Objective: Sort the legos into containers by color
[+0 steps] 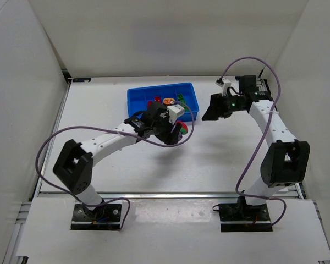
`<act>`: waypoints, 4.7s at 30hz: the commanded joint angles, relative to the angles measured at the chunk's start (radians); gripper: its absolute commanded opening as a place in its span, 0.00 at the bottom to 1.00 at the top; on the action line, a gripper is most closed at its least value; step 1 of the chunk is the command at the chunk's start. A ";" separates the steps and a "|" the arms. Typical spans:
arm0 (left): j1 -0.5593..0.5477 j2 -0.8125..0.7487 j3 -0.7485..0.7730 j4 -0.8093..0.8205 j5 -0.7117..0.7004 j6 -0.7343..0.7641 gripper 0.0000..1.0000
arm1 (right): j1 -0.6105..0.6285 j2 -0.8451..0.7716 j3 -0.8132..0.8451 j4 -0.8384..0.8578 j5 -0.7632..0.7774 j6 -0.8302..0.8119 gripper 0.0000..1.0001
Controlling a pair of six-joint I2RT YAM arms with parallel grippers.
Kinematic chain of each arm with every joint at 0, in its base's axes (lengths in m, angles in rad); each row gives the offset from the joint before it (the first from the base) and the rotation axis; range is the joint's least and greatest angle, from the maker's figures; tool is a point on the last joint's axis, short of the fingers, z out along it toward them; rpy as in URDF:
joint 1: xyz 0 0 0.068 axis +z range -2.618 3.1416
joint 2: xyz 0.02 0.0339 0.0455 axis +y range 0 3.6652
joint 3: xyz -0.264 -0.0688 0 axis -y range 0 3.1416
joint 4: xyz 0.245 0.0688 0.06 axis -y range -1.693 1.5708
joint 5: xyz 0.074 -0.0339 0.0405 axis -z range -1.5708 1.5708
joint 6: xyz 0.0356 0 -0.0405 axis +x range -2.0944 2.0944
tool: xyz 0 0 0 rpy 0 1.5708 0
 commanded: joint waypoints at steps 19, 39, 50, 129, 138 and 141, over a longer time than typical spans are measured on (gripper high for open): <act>-0.060 -0.136 -0.032 0.146 0.049 0.090 0.20 | 0.006 0.127 0.002 0.102 -0.471 0.311 0.79; -0.068 -0.131 -0.003 0.172 0.011 0.107 0.20 | 0.052 0.161 -0.029 0.053 -0.431 0.237 0.74; -0.068 -0.135 -0.003 0.175 0.000 0.103 0.20 | 0.064 0.185 -0.018 0.059 -0.445 0.236 0.59; 0.217 -0.045 -0.075 -0.098 0.424 -0.145 0.87 | -0.040 0.098 -0.026 0.083 -0.572 0.242 0.00; 0.282 -0.108 0.009 0.371 0.589 -0.495 0.99 | -0.041 0.127 -0.046 0.270 -0.650 0.463 0.00; 0.279 -0.075 0.101 0.395 0.612 -0.541 0.93 | -0.037 0.144 -0.035 0.359 -0.669 0.570 0.00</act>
